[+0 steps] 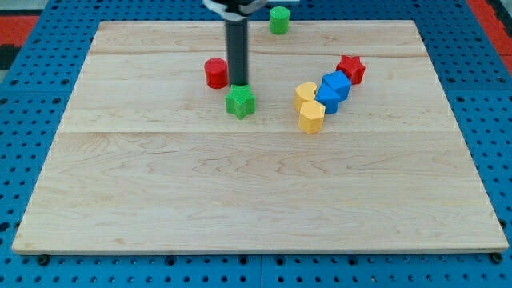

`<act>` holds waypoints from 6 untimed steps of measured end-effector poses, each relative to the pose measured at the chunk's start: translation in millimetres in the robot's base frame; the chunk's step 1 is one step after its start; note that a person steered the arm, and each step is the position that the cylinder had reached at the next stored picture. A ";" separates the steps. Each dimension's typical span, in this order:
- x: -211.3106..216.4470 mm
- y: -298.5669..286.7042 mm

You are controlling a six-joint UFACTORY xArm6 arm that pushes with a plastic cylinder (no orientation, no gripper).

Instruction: Move the green star left to the yellow hexagon

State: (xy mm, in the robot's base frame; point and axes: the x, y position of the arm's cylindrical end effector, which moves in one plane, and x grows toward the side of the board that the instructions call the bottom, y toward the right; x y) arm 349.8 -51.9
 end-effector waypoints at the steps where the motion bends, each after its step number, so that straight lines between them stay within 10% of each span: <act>1: 12.0 -19.2; 4: 67.6 55.9; 6: 40.5 -44.2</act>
